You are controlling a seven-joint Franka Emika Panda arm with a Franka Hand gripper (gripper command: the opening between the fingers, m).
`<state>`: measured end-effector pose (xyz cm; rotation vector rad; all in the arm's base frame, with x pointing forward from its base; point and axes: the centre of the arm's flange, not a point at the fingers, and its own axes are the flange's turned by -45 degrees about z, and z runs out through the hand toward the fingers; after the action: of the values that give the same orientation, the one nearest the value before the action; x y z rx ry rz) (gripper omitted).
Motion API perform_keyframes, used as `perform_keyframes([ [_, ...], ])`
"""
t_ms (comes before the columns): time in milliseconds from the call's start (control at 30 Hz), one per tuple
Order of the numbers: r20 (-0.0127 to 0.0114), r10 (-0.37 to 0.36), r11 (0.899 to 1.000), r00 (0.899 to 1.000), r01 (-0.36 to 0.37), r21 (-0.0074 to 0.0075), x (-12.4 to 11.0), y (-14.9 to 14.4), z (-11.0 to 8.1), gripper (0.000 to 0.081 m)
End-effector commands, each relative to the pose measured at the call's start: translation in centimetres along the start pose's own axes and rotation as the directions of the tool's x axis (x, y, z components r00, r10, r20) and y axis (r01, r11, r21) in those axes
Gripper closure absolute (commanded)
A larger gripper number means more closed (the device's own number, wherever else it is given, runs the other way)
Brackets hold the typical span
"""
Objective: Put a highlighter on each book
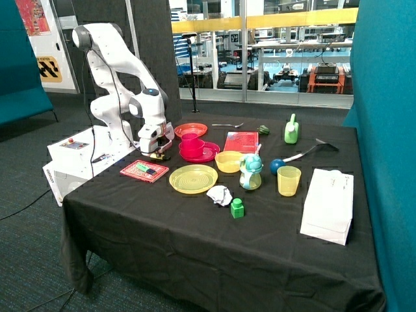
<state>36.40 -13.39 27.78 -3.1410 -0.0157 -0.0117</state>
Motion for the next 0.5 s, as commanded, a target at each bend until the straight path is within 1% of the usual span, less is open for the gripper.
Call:
perform_keyframes([
  [0,0.0074,-0.012,1.000,1.000,0.012,-0.0004,0.09,-0.37,0.02,0.0585],
  [200,0.0074,-0.013,1.000,1.000,0.013,-0.0004,0.13,-0.39,-0.22,0.0565],
  [367,0.0074,-0.009,1.000,1.000,0.009,-0.0004,0.21,-0.24,-0.32,0.0565],
  [467,0.0074,-0.013,1.000,1.000,0.013,-0.0004,0.49,-0.35,-0.79,0.0566],
])
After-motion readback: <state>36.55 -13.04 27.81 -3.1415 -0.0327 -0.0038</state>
